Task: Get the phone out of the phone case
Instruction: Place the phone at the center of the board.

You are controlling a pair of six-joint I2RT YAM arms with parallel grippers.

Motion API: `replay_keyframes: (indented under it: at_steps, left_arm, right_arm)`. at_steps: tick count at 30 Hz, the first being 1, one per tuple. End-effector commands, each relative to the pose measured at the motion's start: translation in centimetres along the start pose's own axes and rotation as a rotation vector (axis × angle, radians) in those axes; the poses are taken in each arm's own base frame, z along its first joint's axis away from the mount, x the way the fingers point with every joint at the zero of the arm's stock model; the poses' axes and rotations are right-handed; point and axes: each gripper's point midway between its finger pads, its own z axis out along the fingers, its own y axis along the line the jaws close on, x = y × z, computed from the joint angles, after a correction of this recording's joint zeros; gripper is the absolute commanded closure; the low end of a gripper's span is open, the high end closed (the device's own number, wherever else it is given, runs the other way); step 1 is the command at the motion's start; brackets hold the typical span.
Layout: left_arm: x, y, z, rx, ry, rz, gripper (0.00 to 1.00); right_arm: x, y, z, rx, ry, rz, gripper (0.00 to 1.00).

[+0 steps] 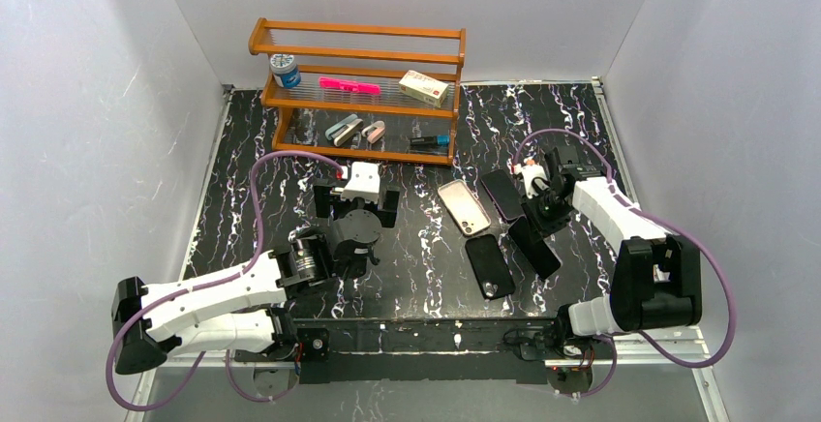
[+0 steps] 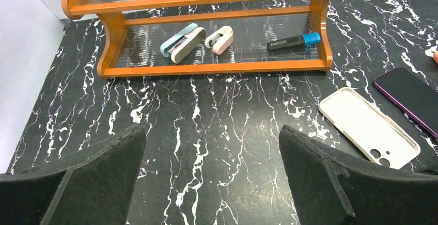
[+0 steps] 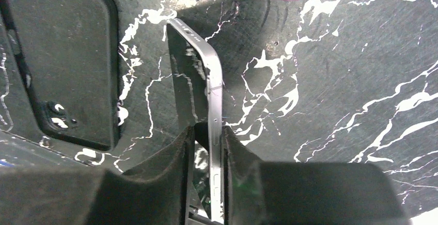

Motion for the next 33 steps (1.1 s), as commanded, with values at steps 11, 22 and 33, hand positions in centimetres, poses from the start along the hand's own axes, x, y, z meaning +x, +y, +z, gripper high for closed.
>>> replay_keyframes:
  at_steps: [11,22,33]
  left_arm:
    - [-0.8,1.1,-0.2,-0.058,-0.031,-0.054,0.02]
    - [-0.5,1.1,0.1,-0.076,-0.039,-0.056,0.02]
    - [1.6,1.8,2.4,-0.115,0.031,-0.122,0.02]
  right_arm:
    - [1.0,-1.2,3.0,-0.007,0.083,-0.076,0.51]
    - [-1.8,-3.2,2.7,0.02,-0.045,0.102,0.3]
    - [-7.5,-6.6,-4.2,0.226,-0.395,0.232,0.22]
